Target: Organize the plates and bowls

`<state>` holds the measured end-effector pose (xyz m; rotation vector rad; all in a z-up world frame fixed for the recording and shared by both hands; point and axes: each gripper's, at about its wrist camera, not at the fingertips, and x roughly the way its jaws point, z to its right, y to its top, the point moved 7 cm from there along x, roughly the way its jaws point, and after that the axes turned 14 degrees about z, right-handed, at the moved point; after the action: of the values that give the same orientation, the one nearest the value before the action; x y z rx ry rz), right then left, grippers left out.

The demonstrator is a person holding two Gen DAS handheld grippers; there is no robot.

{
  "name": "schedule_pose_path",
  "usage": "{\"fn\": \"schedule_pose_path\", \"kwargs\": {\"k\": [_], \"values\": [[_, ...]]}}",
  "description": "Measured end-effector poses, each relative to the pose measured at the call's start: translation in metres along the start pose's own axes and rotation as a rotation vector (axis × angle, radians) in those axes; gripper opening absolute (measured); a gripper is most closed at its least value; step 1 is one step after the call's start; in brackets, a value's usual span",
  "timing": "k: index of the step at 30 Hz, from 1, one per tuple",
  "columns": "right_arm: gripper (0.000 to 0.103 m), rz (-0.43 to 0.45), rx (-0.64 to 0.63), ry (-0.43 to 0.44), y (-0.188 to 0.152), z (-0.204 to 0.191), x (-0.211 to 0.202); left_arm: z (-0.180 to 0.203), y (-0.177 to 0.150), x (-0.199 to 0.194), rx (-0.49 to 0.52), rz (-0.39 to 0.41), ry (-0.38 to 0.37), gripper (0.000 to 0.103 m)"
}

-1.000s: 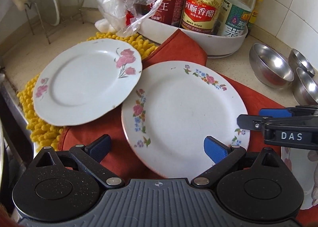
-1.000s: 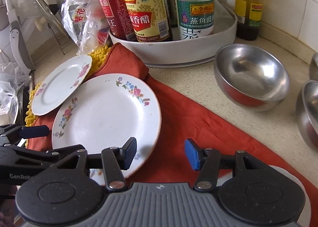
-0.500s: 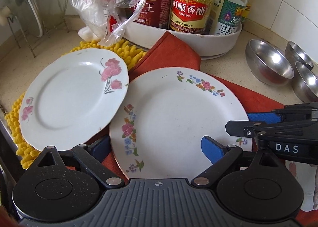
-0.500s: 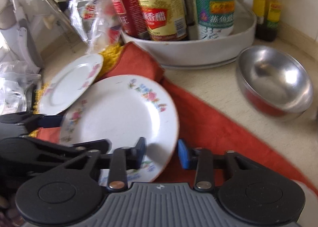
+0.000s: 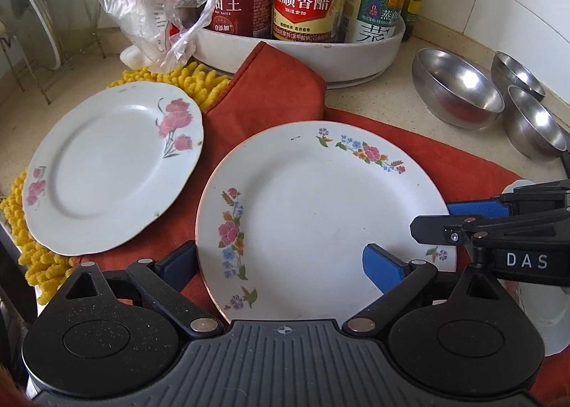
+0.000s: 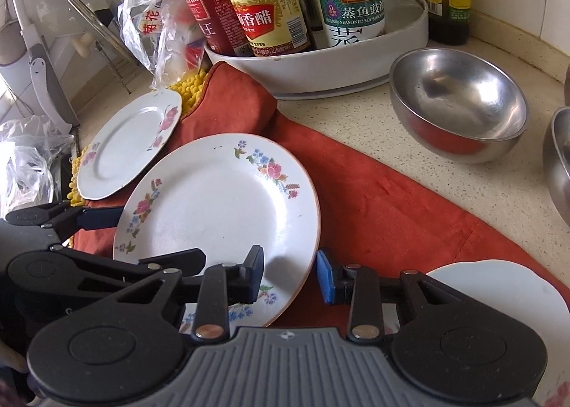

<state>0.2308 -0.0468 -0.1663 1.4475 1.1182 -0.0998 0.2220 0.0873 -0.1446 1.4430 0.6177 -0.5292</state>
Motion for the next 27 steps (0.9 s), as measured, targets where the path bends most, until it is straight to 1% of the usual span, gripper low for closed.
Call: {"fn": "schedule_pose_path", "kwargs": {"k": [3, 12, 20, 23, 27], "values": [[0.034, 0.004, -0.031, -0.007, -0.0005, -0.0021, -0.0008, -0.001, 0.0006, 0.0004, 0.0, 0.006, 0.008, 0.099], [0.034, 0.004, -0.044, -0.016, -0.0006, -0.0035, -0.0012, -0.001, 0.0016, -0.0015, 0.009, 0.035, 0.017, 0.096], [0.034, 0.01, -0.045, -0.02, -0.0007, -0.0041, -0.001, -0.0015, 0.0023, 0.0011, 0.016, 0.076, 0.007, 0.096], [0.033, 0.011, -0.041, -0.022, -0.0005, -0.0038, -0.0015, -0.0003, 0.0041, 0.0015, 0.016, 0.077, 0.013, 0.096], [0.033, 0.012, -0.054, -0.019, -0.0025, -0.0072, -0.0058, -0.0019, 0.0066, -0.0011, -0.011, 0.079, 0.013, 0.096]]}}
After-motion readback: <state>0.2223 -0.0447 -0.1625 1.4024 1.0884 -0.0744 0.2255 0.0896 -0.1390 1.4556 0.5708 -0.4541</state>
